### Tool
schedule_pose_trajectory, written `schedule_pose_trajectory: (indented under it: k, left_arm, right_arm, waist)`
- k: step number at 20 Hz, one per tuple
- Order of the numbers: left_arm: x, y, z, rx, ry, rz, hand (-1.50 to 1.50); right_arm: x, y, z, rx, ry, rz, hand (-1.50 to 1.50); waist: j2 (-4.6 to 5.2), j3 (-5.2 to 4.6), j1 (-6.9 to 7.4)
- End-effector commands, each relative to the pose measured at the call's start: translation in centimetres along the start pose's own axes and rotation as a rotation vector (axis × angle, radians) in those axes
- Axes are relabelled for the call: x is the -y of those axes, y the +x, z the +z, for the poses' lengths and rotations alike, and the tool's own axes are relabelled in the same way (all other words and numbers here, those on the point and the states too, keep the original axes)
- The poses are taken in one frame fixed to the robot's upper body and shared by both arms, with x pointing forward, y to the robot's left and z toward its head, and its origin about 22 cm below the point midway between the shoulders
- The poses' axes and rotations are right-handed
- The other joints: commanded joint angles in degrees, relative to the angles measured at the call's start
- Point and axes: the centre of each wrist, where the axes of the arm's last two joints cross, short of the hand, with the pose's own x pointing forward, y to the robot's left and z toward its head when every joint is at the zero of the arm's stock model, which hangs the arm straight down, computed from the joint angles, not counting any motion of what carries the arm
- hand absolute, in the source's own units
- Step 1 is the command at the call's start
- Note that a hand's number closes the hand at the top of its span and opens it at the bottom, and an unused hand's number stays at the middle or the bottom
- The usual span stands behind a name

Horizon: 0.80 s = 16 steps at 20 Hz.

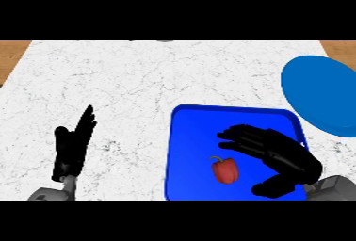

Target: Pick the bell pepper from the tray and place it in the plate

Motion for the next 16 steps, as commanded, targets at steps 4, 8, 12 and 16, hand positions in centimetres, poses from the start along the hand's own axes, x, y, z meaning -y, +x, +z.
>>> schedule_pose_trajectory:
  k: [4, 8, 12, 16]
  left_arm:
    - [0.3, 0.3, -0.4, -0.012, 0.015, 0.016, 0.0]
    - [0.9, 0.8, -0.4, -0.013, 0.012, 0.006, 0.0]
    - [-0.6, 0.8, 0.1, 0.007, -0.005, -0.005, 0.0]
    - [0.7, 0.0, 0.2, -0.003, -0.002, 0.01, 0.0]
  right_arm:
    - [2.7, 3.3, -2.1, -0.12, 0.196, 0.248, -1.5]
    - [1.8, 3.5, -4.2, -0.227, 0.389, 0.289, -1.5]
    - [0.4, 5.6, -5.0, -0.269, 0.469, 0.298, -1.5]
    - [0.3, 5.5, -4.6, -0.304, 0.465, 0.293, -1.5]
  waist:
    - [-0.04, -0.07, -0.5]
    - [0.15, -0.06, 0.21]
    - [0.03, -0.03, -0.04]
    - [0.07, 0.01, -0.27]
